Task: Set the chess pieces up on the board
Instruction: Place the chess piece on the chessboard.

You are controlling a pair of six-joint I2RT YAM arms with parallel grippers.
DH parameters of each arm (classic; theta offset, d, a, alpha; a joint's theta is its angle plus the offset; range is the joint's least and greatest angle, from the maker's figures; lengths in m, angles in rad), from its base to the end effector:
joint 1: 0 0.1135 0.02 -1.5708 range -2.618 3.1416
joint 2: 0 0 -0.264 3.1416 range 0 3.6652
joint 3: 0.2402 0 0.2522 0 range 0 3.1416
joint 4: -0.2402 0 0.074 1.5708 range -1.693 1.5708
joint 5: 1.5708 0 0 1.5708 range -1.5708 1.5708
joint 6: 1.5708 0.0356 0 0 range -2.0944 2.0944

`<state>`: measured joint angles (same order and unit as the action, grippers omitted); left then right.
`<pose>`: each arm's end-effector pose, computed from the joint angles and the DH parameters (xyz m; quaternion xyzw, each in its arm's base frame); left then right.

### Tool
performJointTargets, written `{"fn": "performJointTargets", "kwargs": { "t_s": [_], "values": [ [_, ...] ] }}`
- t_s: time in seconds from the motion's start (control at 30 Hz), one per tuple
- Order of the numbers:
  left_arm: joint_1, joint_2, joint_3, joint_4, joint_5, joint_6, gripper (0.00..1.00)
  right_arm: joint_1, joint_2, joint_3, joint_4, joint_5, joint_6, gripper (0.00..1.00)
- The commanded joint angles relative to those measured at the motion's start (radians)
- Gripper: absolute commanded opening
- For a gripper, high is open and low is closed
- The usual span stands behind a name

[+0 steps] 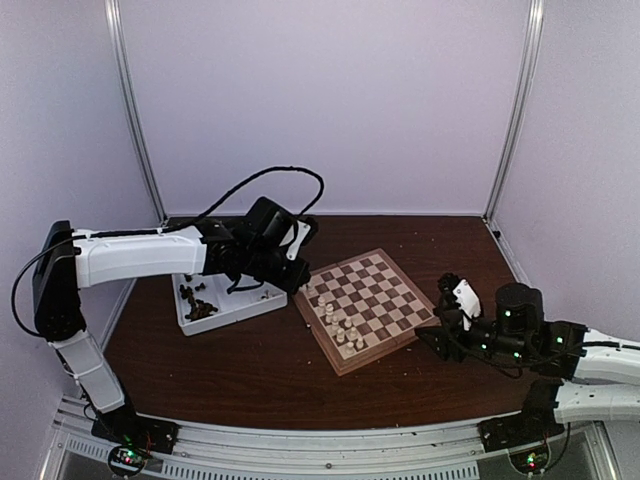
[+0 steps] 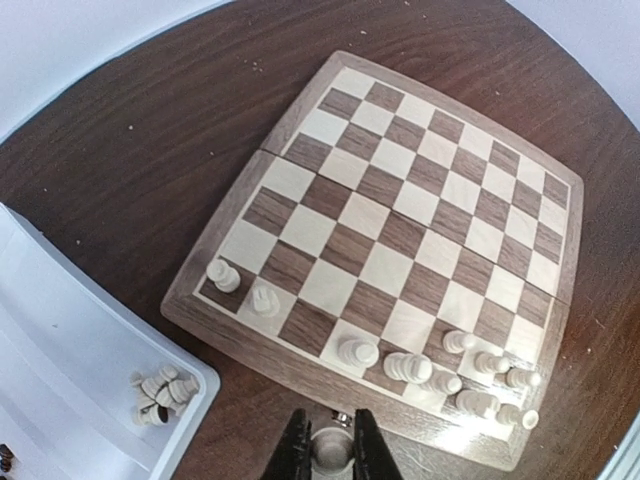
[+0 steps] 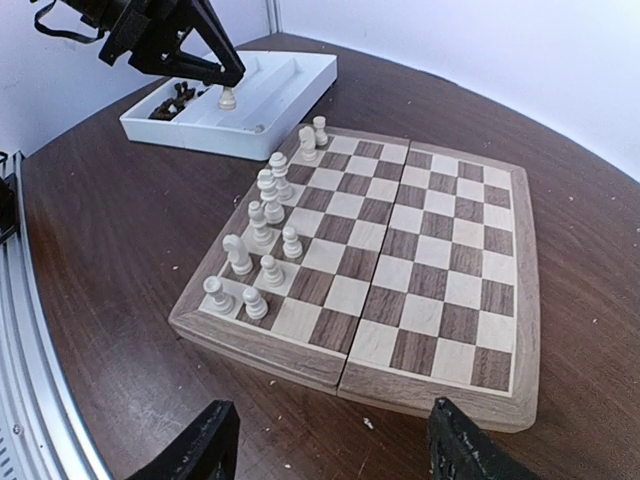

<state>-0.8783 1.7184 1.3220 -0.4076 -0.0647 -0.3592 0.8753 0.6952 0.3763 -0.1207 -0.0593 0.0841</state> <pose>0.2469 -0.2940 0.2565 0.2262 0.8990 -0.1924 0.3220 0.1059 0.1302 0.2162 -0.3399 0.7726 0.2694 0.4637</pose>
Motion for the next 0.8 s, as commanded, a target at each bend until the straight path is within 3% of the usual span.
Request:
{"fn": "performJointTargets", "kwargs": {
  "t_s": [0.0,0.2,0.57,0.77],
  "values": [
    [0.009,0.029,0.017,0.089,-0.075,0.066,0.00,-0.003,-0.057,-0.083,0.131,0.099,-0.014,0.66],
    [0.012,0.047,-0.020,0.153,-0.096,0.070,0.00,-0.003,-0.089,-0.148,0.206,0.125,-0.028,0.69],
    [0.016,0.059,-0.061,0.213,-0.066,0.049,0.00,-0.002,-0.094,-0.158,0.214,0.128,-0.026,0.90],
    [0.016,0.062,-0.084,0.244,-0.067,0.048,0.00,-0.002,-0.092,-0.160,0.217,0.128,-0.026,0.91]
  ]
}}
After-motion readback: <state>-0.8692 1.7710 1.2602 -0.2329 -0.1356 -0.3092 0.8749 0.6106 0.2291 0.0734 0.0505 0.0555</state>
